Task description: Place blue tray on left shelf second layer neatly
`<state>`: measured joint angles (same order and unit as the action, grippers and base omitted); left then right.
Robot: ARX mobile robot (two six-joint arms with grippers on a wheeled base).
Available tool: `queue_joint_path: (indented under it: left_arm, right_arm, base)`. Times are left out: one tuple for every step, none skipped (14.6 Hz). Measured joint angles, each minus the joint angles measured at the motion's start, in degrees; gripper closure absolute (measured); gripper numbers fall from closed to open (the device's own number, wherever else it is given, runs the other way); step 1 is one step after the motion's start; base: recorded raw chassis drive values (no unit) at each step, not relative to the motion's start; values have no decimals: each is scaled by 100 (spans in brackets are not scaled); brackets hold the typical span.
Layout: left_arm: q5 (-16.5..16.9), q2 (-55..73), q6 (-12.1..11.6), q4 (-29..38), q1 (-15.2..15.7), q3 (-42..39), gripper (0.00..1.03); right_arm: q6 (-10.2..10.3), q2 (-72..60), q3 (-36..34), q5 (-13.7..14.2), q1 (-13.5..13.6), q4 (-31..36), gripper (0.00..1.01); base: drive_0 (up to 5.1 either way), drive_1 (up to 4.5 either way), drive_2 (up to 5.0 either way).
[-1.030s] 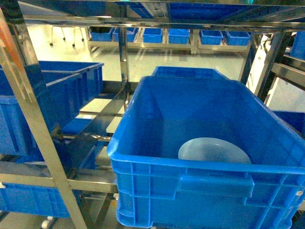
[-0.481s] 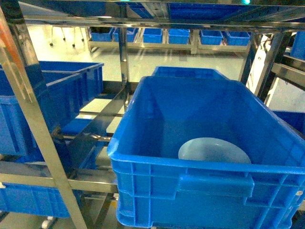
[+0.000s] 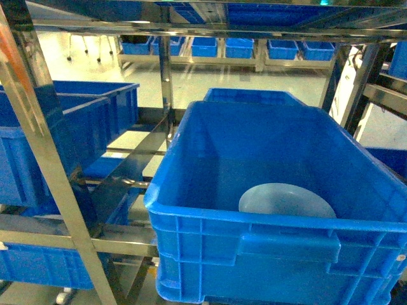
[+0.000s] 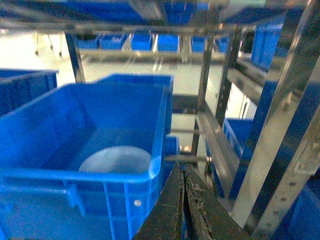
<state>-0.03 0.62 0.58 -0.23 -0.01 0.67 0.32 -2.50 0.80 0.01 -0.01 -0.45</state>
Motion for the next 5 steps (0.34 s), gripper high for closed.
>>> queue_joint_path:
  left_arm:
    - [4,0,-2,0,0,0,5]
    - [2,0,0,4,0,0,5]
    - [-11,0,0,4,0,0,5]
    - [4,0,0,-4,0,0,5]
    - [0,0,0,4,0,0,5]
  right_arm:
    - [2,219,4,-4,0,133,99]
    - [2,214,20,17,0,70,99]
    - [2,216,-2,15,0,-13,99]
    - [2,223,-2,-2,0,11,99]
    - [2,223,-2,2,0,20,69]
  base:
    - [0,0,0]
    - [0,0,0]
    - [0,0,0]
    - [0,0,0]
    - [0,0,0]
